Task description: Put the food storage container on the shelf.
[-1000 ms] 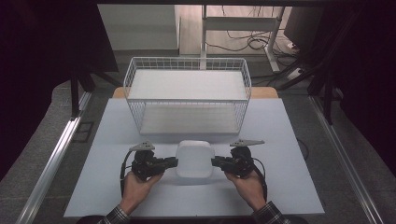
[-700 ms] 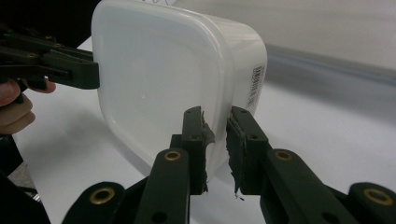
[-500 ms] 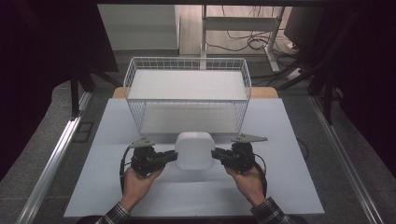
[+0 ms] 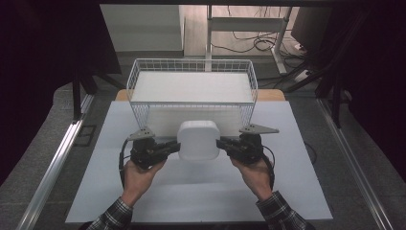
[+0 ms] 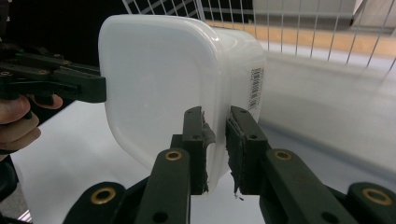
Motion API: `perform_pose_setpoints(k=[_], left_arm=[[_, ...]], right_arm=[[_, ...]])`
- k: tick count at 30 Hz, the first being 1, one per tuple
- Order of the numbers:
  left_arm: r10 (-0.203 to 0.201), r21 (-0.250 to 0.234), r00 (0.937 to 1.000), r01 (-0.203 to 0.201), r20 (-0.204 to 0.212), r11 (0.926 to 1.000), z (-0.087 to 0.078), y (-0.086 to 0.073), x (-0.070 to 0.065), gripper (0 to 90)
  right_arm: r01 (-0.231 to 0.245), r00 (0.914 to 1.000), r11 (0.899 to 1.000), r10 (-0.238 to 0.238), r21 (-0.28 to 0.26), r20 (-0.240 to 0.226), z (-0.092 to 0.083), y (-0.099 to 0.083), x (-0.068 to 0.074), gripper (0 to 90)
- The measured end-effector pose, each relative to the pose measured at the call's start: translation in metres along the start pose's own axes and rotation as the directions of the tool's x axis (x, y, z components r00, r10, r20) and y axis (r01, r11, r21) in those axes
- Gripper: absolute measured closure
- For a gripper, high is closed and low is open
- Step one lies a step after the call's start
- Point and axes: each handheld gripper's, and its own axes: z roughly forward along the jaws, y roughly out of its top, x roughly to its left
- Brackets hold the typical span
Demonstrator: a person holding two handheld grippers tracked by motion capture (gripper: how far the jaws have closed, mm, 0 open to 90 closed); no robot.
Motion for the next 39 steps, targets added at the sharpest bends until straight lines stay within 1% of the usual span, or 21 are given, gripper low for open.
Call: perform_pose_setpoints(k=[1,7,8,9,10,11,12,13,16,17,19,20,22,23,24,27,29,31,36,38,39], left_arm=[[0.004,-0.01,1.0,-0.004,0.001,0.9999,-0.002,0.007,0.001,80.8],[0.009,-0.04,1.0,-0.009,0.002,0.9992,-0.01,0.029,0.003,80.7],[0.007,-0.044,1.0,-0.006,0.006,0.999,-0.011,0.033,0.004,80.7],[0.007,-0.044,1.0,-0.006,0.006,0.999,-0.011,0.033,0.004,80.7],[0.01,-0.05,0.9999,-0.01,0.006,0.9987,-0.013,0.04,0.005,80.7],[0.01,-0.05,0.9999,-0.01,0.006,0.9987,-0.013,0.04,0.005,80.7],[0.013,-0.053,0.9999,-0.013,0.002,0.9985,-0.014,0.044,0.005,80.7],[0.018,-0.059,0.9998,-0.018,-0.002,0.9981,-0.016,0.052,0.006,80.7],[0.021,-0.07,0.9998,-0.022,-0.005,0.9973,-0.018,0.062,0.006,80.7],[0.021,-0.07,0.9998,-0.022,-0.005,0.9973,-0.018,0.062,0.006,80.7],[0.027,-0.082,0.9996,-0.028,-0.008,0.9963,-0.021,0.074,0.007,80.7],[0.027,-0.082,0.9996,-0.028,-0.008,0.9963,-0.021,0.074,0.007,80.7],[0.034,-0.093,0.9994,-0.035,-0.011,0.9951,-0.023,0.084,0.007,80.7],[0.034,-0.093,0.9994,-0.035,-0.011,0.9951,-0.023,0.084,0.007,80.7],[0.036,-0.094,0.9993,-0.037,-0.011,0.9949,-0.023,0.087,0.008,80.7],[0.043,-0.101,0.999,-0.044,-0.012,0.9939,-0.024,0.099,0.01,80.6],[0.046,-0.103,0.9989,-0.047,-0.012,0.9936,-0.024,0.1,0.011,80.6],[0.039,-0.117,0.9992,-0.038,0.005,0.9924,-0.025,0.107,0.016,80.6],[0.044,-0.126,0.999,-0.043,0.001,0.9911,-0.025,0.115,0.019,80.5],[0.041,-0.127,0.9992,-0.04,0.004,0.9911,-0.025,0.119,0.021,80.5],[0.035,-0.128,0.9994,-0.034,0.005,0.9912,-0.024,0.122,0.024,80.5]], right_arm=[[0.011,0.9999,1.0,-0.011,-0.013,0.002,-0.001,0.01,0.001,77.1],[0.024,0.9997,0.999,-0.024,-0.045,-0.003,-0.005,0.033,0.003,77.3],[0.021,0.9998,0.999,-0.021,-0.05,-0.006,-0.006,0.037,0.003,77.4],[0.02,0.9998,0.998,-0.02,-0.057,-0.008,-0.006,0.042,0.002,77.4],[0.016,0.9998,0.998,-0.017,-0.066,-0.013,-0.006,0.046,0.002,77.5],[0.016,0.9998,0.997,-0.017,-0.069,-0.013,-0.006,0.049,0.002,77.5],[0.016,0.9998,0.997,-0.017,-0.069,-0.013,-0.006,0.049,0.002,77.5],[0.025,0.9996,0.996,-0.026,-0.08,-0.008,-0.007,0.057,0.003,77.5],[0.028,0.9996,0.995,-0.029,-0.098,-0.004,-0.008,0.068,0.004,77.5],[0.03,0.9995,0.995,-0.031,-0.1,-0.001,-0.008,0.071,0.004,77.5],[0.039,0.9993,0.993,-0.038,-0.109,0.005,-0.009,0.08,0.004,77.4],[0.039,0.9993,0.993,-0.038,-0.109,0.005,-0.009,0.08,0.004,77.4],[0.042,0.9991,0.991,-0.041,-0.125,0.011,-0.01,0.09,0.004,77.4],[0.043,0.999,0.991,-0.042,-0.129,0.014,-0.01,0.093,0.004,77.3],[0.043,0.999,0.991,-0.042,-0.129,0.014,-0.01,0.093,0.004,77.3],[0.043,0.999,0.989,-0.04,-0.143,0.021,-0.01,0.103,0.004,77.2],[0.045,0.9988,0.988,-0.041,-0.146,0.027,-0.01,0.106,0.003,77.2],[0.038,0.999,0.988,-0.034,-0.152,0.027,-0.009,0.113,0.003,77.2],[0.048,0.9983,0.986,-0.042,-0.158,0.039,-0.007,0.123,0.003,77.1],[0.046,0.9985,0.986,-0.041,-0.157,0.036,-0.006,0.128,0.002,77.1],[0.046,0.9982,0.986,-0.04,-0.158,0.044,-0.004,0.131,0.001,77.0]])
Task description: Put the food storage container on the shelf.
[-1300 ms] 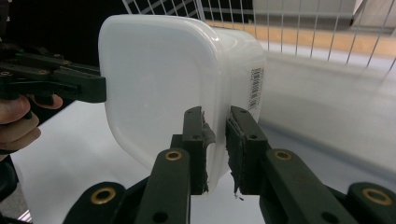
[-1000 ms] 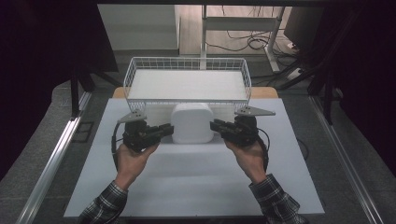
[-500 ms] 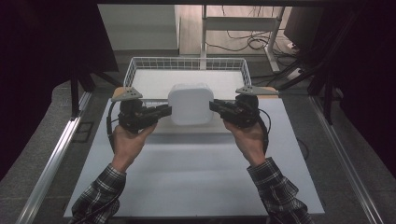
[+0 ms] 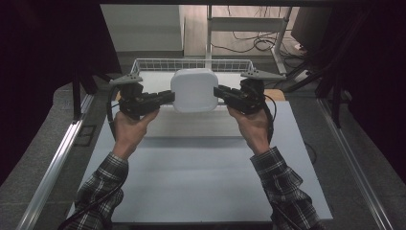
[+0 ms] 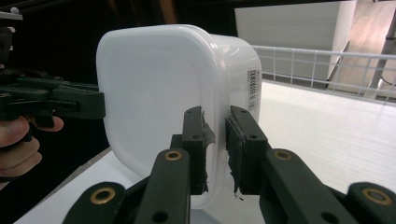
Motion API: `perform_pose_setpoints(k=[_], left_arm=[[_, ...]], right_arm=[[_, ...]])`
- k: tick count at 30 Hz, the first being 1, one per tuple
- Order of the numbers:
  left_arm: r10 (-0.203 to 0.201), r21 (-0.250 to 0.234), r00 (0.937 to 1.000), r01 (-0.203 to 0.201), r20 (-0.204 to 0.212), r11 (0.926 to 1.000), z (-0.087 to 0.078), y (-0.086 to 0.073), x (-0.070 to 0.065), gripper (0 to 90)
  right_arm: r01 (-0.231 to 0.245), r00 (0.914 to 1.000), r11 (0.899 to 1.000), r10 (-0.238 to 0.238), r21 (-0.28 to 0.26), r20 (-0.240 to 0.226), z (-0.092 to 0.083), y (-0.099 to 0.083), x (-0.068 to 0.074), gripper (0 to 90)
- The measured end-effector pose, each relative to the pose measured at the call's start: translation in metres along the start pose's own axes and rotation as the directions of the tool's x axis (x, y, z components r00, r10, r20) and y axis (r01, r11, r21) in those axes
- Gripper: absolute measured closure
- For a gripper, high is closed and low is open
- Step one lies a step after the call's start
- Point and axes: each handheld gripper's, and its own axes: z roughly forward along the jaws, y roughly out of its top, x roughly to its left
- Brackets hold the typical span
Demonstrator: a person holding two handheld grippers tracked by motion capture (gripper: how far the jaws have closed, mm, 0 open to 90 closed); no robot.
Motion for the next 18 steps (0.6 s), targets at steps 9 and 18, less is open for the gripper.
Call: perform_pose_setpoints(k=[9,18], left_arm=[[-0.038,-0.004,0.9992,0.038,0.015,0.9993,0.009,0.003,0.014,79.7],[-0.062,-0.025,0.9975,0.063,0.033,0.9977,0.021,0.006,0.026,70.2]], right_arm=[[-0.039,0.9992,0.999,0.038,0.015,0.007,0.015,0.005,-0.011,76.4],[-0.042,0.9986,0.998,0.041,0.039,0.032,0.029,0.008,-0.018,72.7]])
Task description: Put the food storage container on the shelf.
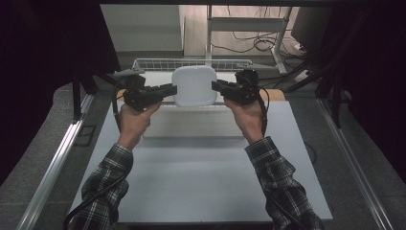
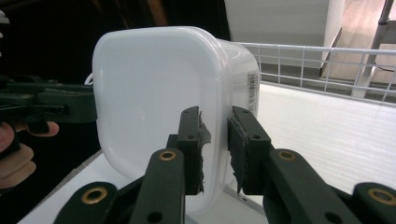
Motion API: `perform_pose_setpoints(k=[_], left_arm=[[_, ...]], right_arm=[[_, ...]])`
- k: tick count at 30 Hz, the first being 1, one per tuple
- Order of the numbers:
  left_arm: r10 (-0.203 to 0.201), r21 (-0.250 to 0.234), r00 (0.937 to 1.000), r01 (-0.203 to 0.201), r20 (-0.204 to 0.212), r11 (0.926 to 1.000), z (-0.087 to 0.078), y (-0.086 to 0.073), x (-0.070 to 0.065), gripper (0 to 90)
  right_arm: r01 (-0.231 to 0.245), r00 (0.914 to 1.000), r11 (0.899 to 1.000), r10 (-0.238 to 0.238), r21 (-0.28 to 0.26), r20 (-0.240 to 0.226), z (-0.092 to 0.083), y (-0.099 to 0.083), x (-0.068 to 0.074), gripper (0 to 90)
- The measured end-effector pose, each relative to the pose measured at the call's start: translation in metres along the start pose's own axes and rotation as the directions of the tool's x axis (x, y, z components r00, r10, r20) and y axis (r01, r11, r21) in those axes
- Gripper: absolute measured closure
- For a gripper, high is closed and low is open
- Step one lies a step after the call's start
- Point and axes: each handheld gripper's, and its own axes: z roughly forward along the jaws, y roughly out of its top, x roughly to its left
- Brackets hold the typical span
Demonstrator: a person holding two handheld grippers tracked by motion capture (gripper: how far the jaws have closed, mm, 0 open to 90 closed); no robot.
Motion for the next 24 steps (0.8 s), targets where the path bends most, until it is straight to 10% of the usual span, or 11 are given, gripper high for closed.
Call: perform_pose_setpoints(k=[24], left_arm=[[0.066,0.036,0.9881,-0.061,-0.139,0.9975,0.024,0.006,0.004,49.2]], right_arm=[[0.054,0.9954,0.998,-0.055,0.02,0.078,0.028,0.008,-0.003,52.4]])
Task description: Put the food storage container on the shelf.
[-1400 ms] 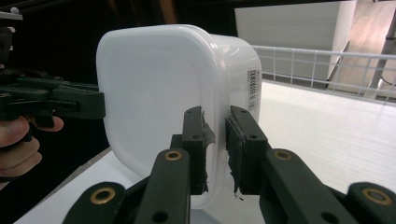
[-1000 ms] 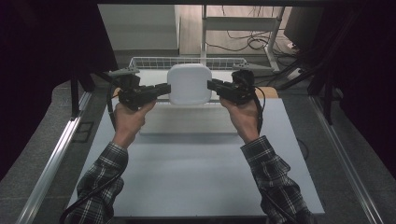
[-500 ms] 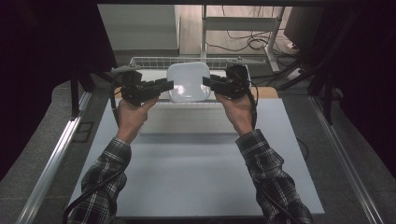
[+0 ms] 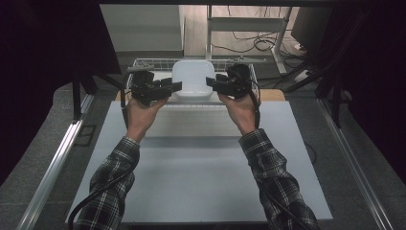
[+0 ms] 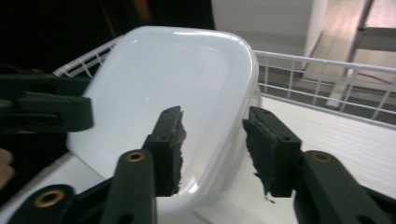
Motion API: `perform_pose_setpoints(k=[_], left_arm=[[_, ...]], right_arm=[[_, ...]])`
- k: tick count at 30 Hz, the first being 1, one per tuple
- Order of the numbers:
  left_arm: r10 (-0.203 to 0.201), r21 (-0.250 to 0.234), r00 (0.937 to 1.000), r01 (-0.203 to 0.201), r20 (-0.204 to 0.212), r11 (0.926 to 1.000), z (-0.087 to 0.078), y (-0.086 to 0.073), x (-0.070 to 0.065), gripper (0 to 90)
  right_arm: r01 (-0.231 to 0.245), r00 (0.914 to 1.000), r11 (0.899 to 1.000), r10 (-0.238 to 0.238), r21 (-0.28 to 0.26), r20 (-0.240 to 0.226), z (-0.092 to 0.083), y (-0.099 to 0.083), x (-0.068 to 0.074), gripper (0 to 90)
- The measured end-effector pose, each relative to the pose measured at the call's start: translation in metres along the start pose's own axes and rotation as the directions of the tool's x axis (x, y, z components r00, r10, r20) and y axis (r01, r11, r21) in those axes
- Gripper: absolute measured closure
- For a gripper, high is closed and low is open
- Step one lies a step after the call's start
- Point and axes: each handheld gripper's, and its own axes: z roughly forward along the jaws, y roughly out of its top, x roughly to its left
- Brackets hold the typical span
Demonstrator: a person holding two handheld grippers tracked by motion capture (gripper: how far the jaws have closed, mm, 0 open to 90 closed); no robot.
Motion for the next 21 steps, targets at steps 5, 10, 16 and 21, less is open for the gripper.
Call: perform_pose_setpoints(k=[5,10,16,21], left_arm=[[0.011,-0.001,0.9985,-0.011,-0.054,0.9999,0.002,0.002,0.003,40.4],[0.013,-0.007,0.9974,-0.014,-0.071,0.9999,0.005,0.005,0.004,39.2],[0.008,-0.028,0.9948,-0.011,-0.102,0.9995,0.01,0.007,0.008,38.3],[0.01,-0.055,0.9913,-0.018,-0.131,0.9983,0.013,0.005,0.009,32.0]], right_arm=[[-0.018,0.9998,1.0,0.018,-0.01,-0.007,0.005,-0.002,-0.003,49.9],[-0.019,0.9998,1.0,0.019,-0.006,0.008,0.008,0.001,-0.005,47.1],[-0.026,0.9993,1.0,0.026,-0.001,0.028,0.013,0.004,-0.008,45.3],[-0.034,0.9989,0.999,0.034,0.005,0.033,0.013,0.005,-0.011,42.5]])
